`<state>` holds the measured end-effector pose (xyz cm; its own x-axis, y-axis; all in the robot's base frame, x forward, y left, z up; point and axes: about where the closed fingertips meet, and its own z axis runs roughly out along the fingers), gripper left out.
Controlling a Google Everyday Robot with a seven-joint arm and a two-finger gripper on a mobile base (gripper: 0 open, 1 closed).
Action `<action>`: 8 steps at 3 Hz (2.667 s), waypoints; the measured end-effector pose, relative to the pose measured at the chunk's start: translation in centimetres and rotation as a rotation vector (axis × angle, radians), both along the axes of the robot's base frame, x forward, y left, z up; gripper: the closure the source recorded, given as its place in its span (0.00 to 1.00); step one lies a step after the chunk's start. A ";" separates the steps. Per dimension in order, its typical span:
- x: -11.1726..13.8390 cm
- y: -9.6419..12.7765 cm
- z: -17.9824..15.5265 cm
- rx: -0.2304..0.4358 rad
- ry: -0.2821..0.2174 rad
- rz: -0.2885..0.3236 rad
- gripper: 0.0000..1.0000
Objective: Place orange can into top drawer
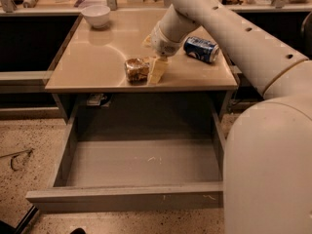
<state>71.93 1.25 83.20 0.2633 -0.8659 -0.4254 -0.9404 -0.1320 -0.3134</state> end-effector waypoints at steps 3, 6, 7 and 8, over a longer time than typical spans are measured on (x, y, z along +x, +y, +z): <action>-1.4 -0.4 0.0 0.006 -0.021 -0.015 0.88; -12.8 -6.7 -1.4 0.103 -0.172 -0.168 1.00; -12.8 -6.7 -1.5 0.103 -0.172 -0.168 1.00; -13.2 -6.2 -5.7 0.112 -0.115 -0.165 1.00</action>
Offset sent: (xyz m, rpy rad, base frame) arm 0.0000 0.0000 0.0000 0.0001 0.0003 0.0001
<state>58.76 -4.96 77.54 0.1744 -0.8505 -0.4962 -0.9035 0.0622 -0.4241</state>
